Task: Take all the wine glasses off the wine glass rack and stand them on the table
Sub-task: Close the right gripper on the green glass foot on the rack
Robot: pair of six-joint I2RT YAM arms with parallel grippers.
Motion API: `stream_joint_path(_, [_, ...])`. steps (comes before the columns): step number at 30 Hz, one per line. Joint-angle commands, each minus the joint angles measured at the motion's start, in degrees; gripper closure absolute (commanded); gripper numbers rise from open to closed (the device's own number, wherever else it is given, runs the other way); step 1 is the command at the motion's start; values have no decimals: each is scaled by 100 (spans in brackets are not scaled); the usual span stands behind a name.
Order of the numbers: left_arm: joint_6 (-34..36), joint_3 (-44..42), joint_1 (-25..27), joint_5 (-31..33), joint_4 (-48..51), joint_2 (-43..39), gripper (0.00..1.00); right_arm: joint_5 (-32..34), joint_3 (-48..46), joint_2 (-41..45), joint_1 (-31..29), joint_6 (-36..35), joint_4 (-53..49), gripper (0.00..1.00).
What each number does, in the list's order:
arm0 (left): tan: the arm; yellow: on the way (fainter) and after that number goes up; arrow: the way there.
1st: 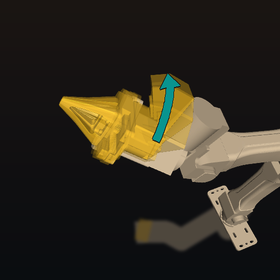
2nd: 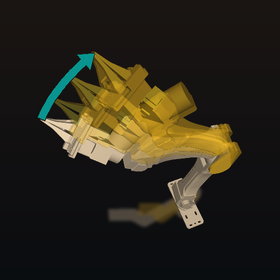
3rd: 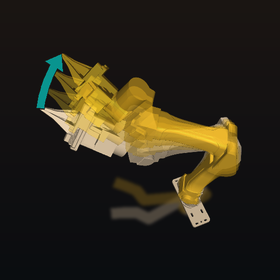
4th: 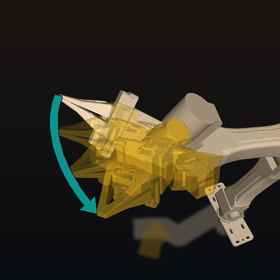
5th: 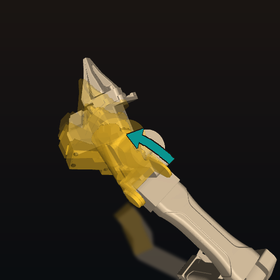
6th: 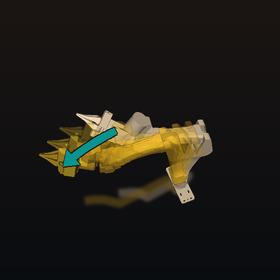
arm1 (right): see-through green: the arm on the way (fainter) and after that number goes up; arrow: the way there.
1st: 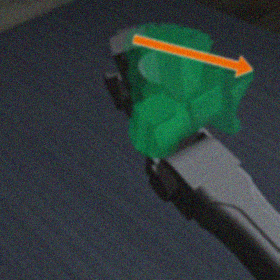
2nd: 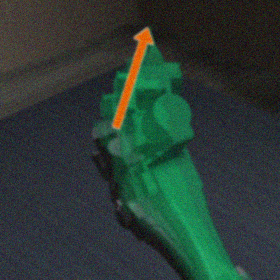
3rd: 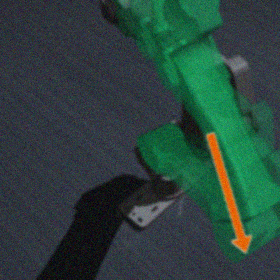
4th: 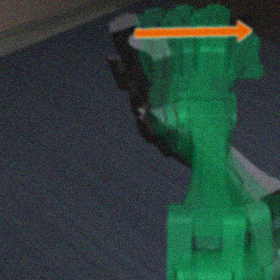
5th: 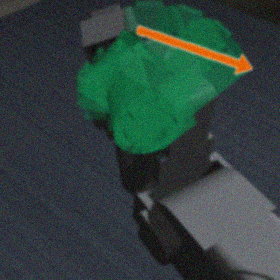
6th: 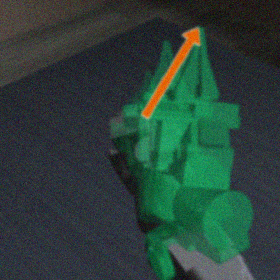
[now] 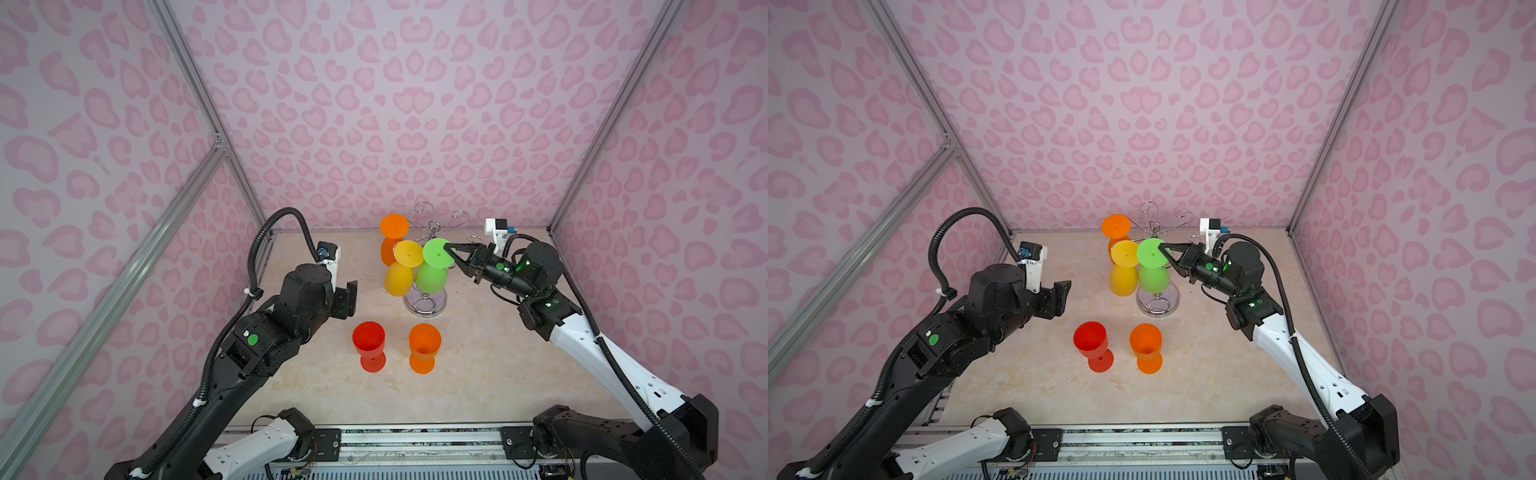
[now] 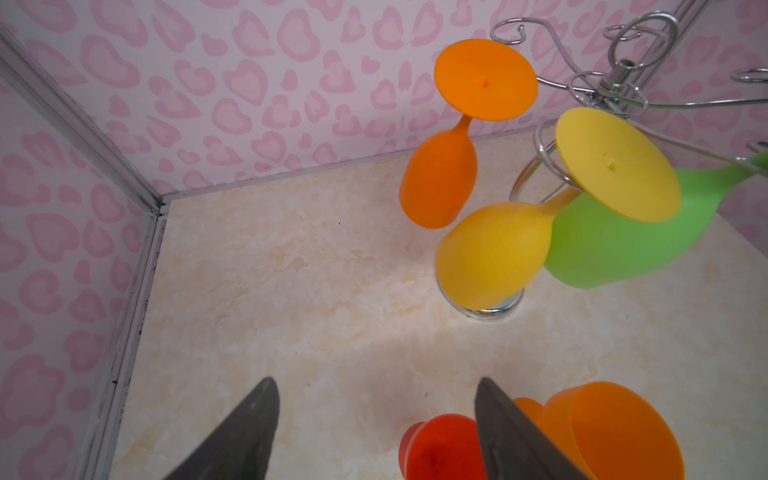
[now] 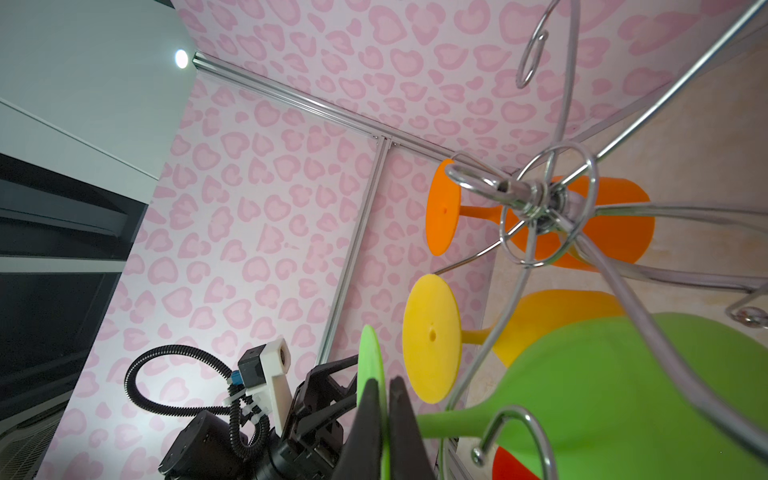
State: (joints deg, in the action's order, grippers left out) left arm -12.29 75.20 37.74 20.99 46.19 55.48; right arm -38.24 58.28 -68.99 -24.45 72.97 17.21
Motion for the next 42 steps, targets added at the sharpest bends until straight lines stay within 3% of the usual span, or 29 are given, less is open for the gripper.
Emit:
stream_joint_path(1, [34,-36,-12,-8,-187,-46,24,127,74,-78,-30,-99,-162,100])
stream_joint_path(42, [0,-416,-82,-34,-199,-329,24,933,239,146,153,-276,-864,100])
